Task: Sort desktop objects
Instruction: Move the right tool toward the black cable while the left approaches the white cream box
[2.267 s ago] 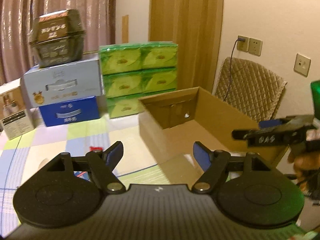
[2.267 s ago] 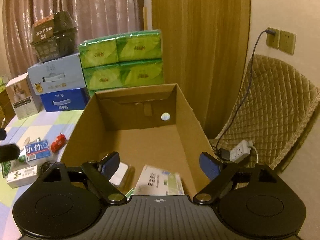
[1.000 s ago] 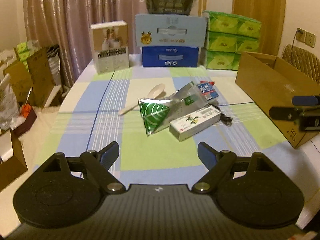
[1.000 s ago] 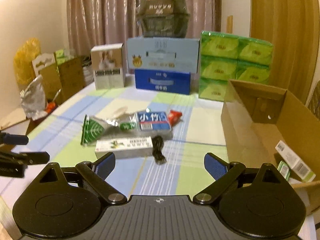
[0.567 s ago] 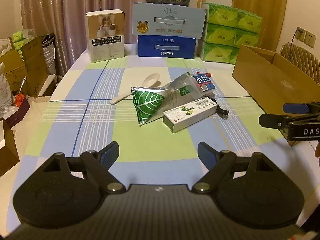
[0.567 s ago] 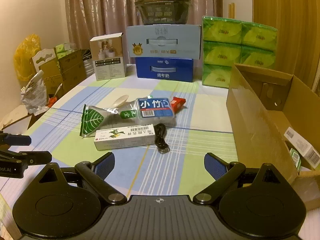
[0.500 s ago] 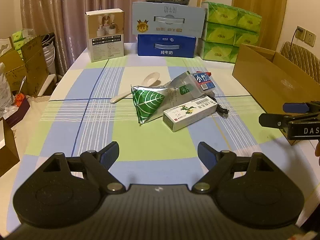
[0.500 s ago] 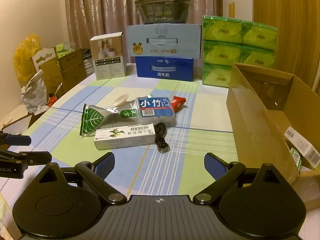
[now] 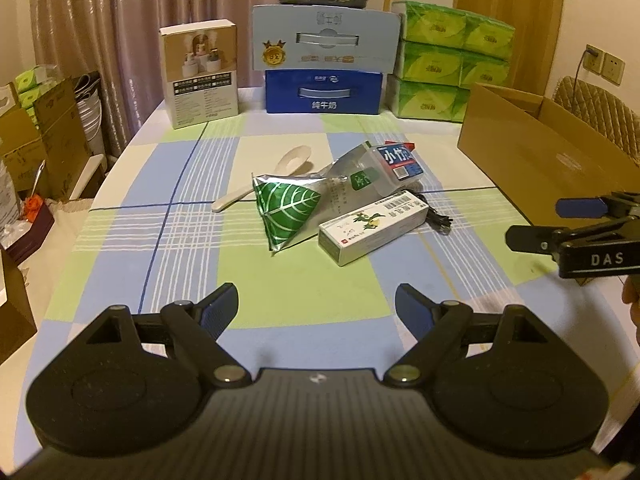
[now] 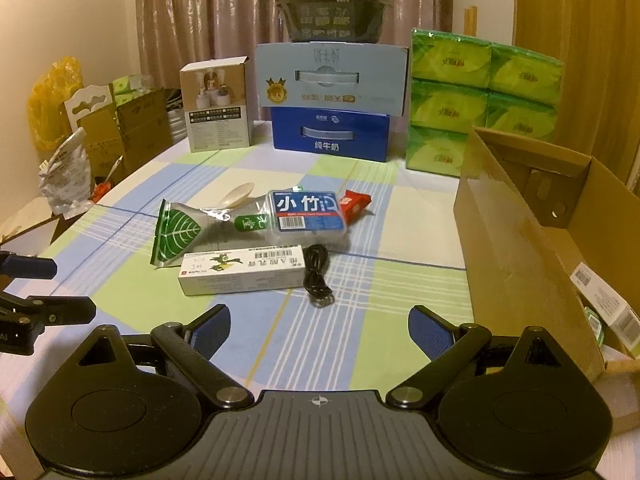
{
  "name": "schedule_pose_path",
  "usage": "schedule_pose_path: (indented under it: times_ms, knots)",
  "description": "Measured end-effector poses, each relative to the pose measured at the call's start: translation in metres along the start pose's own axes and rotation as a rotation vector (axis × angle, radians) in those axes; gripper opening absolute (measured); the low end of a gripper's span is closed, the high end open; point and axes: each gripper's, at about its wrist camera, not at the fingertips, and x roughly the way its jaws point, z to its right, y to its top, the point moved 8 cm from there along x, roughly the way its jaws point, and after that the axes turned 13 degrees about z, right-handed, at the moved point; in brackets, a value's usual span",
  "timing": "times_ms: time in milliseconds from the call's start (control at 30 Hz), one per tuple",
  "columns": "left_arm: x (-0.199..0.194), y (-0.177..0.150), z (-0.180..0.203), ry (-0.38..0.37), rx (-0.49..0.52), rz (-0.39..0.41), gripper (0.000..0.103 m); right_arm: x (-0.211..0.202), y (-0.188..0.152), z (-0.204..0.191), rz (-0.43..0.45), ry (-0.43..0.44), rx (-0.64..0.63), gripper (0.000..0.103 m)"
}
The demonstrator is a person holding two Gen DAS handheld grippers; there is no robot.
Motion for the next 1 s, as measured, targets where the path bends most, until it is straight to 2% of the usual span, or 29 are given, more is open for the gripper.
schedule_pose_path:
  times_ms: [267, 367, 500, 633, 700, 733, 800, 900, 1000]
  knots:
    - [0.027, 0.009, 0.004, -0.027, 0.065, 0.005, 0.082, 0.017, 0.000, 0.000, -0.015, 0.025, -0.038, 0.093]
    - [0.043, 0.015, 0.007, -0.068, 0.096, 0.033, 0.082, 0.025, 0.000, -0.001, -0.022, 0.036, -0.067, 0.090]
    - [0.068, 0.017, 0.011, -0.128, 0.132, 0.020, 0.080, 0.043, -0.004, 0.003, -0.059, 0.048, -0.066, 0.080]
    - [0.091, 0.021, 0.017, -0.157, 0.205, 0.003, 0.079, 0.061, -0.005, 0.010, -0.085, 0.056, -0.047, 0.070]
    - [0.101, 0.021, 0.018, -0.187, 0.208, -0.011, 0.077, 0.070, -0.007, 0.011, -0.100, 0.074, -0.057, 0.057]
    - [0.105, 0.021, 0.019, -0.200, 0.216, -0.017, 0.077, 0.074, -0.008, 0.011, -0.110, 0.079, -0.063, 0.053]
    - [0.114, 0.018, 0.021, -0.222, 0.242, -0.033, 0.075, 0.082, -0.010, 0.011, -0.124, 0.097, -0.073, 0.051]
    - [0.125, 0.013, 0.025, -0.245, 0.284, -0.052, 0.068, 0.092, -0.014, 0.011, -0.138, 0.102, -0.097, 0.050]
    - [0.135, 0.010, 0.027, -0.268, 0.304, -0.058, 0.066, 0.103, -0.016, 0.014, -0.150, 0.103, -0.096, 0.050]
